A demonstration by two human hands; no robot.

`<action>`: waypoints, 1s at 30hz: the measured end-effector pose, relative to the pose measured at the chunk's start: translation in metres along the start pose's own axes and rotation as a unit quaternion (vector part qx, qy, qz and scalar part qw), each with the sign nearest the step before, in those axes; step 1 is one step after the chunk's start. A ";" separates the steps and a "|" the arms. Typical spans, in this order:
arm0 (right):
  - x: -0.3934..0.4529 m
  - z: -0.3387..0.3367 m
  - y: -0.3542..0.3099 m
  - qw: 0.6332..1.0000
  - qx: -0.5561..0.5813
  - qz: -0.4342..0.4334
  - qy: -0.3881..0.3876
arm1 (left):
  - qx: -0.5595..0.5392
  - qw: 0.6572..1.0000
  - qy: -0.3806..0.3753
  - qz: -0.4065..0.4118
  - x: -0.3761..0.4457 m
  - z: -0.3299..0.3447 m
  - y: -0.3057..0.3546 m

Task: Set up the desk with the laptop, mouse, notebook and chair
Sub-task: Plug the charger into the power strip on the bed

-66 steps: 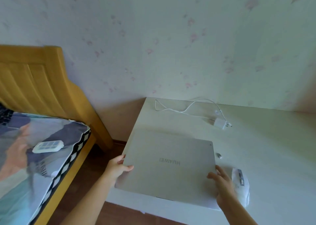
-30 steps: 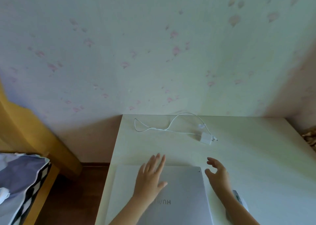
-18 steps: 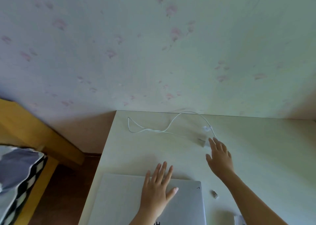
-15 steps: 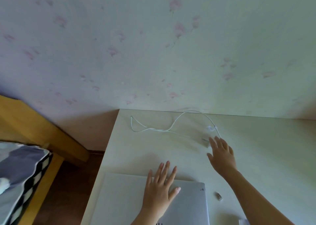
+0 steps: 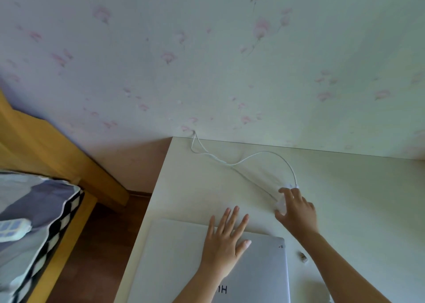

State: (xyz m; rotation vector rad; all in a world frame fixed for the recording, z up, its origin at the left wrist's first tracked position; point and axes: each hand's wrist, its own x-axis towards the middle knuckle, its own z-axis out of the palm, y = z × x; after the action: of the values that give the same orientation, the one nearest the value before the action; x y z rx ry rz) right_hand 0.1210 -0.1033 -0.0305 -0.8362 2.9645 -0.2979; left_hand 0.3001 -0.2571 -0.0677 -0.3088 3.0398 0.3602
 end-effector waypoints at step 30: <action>-0.138 -0.027 -0.495 0.807 0.569 -0.140 -0.079 | -0.443 0.807 0.343 -0.186 -0.236 -0.179 -0.273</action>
State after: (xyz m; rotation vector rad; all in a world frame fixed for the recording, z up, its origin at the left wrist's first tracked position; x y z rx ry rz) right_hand 0.4899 -0.4404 0.0929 -0.9495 1.8607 -1.6586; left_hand 0.5794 -0.5146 0.0657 -1.2950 2.9946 1.9961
